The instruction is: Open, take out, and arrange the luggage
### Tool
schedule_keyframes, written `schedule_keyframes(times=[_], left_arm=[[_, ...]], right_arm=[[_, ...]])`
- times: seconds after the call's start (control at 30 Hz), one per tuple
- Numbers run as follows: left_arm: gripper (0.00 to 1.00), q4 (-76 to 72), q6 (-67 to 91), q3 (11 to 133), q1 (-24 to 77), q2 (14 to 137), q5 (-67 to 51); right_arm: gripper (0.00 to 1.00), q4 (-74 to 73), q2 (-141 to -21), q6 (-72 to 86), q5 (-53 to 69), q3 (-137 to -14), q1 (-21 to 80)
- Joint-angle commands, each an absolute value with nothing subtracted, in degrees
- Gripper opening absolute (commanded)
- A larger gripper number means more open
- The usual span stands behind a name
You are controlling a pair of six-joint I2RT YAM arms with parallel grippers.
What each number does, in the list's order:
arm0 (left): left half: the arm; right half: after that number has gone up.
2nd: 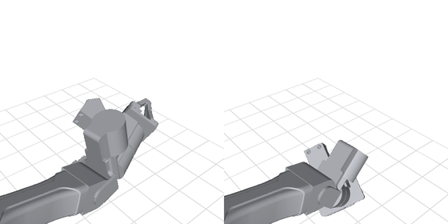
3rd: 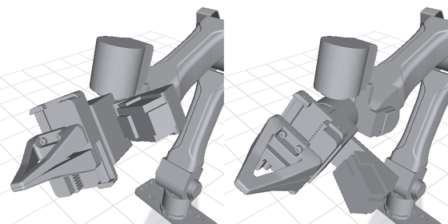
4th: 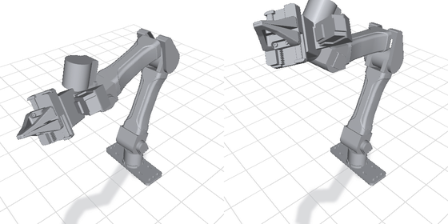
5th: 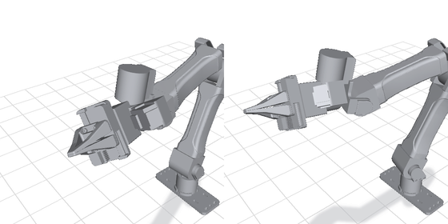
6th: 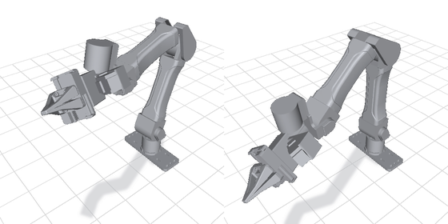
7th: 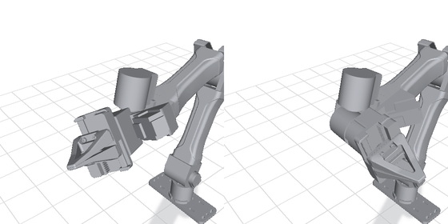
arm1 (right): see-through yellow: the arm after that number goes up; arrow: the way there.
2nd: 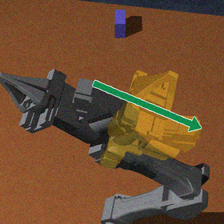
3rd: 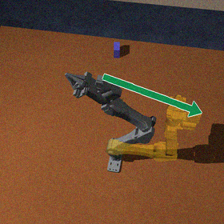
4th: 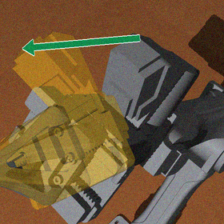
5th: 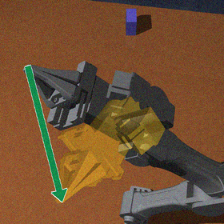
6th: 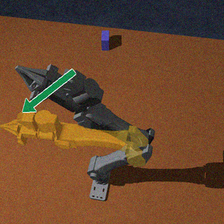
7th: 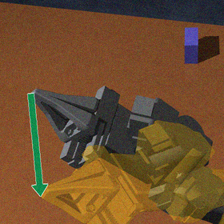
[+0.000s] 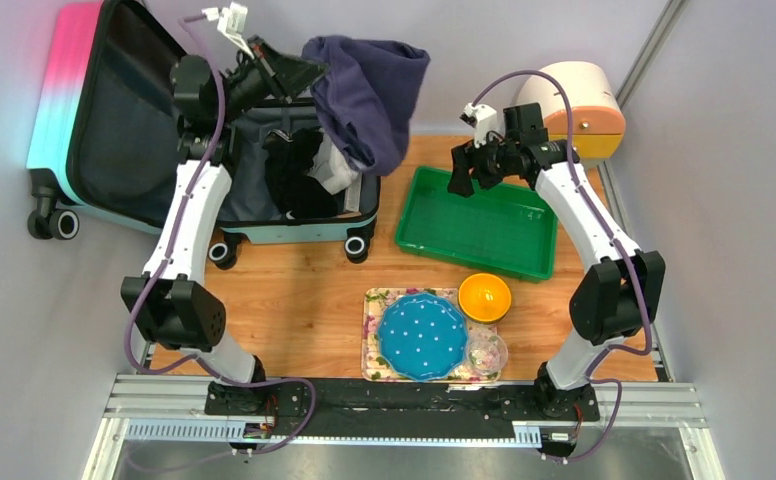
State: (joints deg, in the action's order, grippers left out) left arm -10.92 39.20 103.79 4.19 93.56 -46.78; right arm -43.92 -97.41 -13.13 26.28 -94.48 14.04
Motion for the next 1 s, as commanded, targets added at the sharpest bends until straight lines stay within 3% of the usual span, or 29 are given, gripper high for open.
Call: schedule_keyframes(times=[0.0, 0.03, 0.13, 0.23, 0.43, 0.63, 0.8, 0.97], left_arm=[[0.00, -25.5, 53.9, 88.9, 1.8, 86.0, -51.8], [0.00, -26.5, 52.2, 79.4, 1.7, 84.3, -52.1], [0.00, -20.1, 43.3, 67.0, -1.2, 78.9, -52.4], [0.00, -12.0, 37.0, 63.5, -7.5, 77.5, -54.1], [0.00, -0.3, 25.4, 65.4, -16.8, 80.9, -54.4], [0.00, 5.9, 18.4, 70.8, -18.1, 87.0, -53.5], [0.00, 8.3, 15.1, 74.1, -18.7, 90.1, -51.8], [0.00, 9.7, 14.5, 75.9, -18.6, 92.5, -51.6]], right_arm=[[0.75, -41.7, -94.4, -10.0, 28.4, -92.6, 12.7], [0.75, -41.8, -94.4, -9.1, 28.9, -92.1, 12.1], [0.75, -42.0, -93.9, -7.9, 31.4, -90.6, 10.3], [0.75, -43.1, -93.7, -7.7, 34.4, -89.7, 9.8], [0.79, -37.7, -97.3, -0.4, 42.4, -88.9, 10.1], [0.86, -22.3, -103.2, 13.2, 47.0, -90.1, 11.8], [0.94, -16.4, -112.9, 17.0, 48.5, -97.4, 14.3], [0.95, -12.4, -120.3, 21.2, 51.0, -103.8, 17.0]])
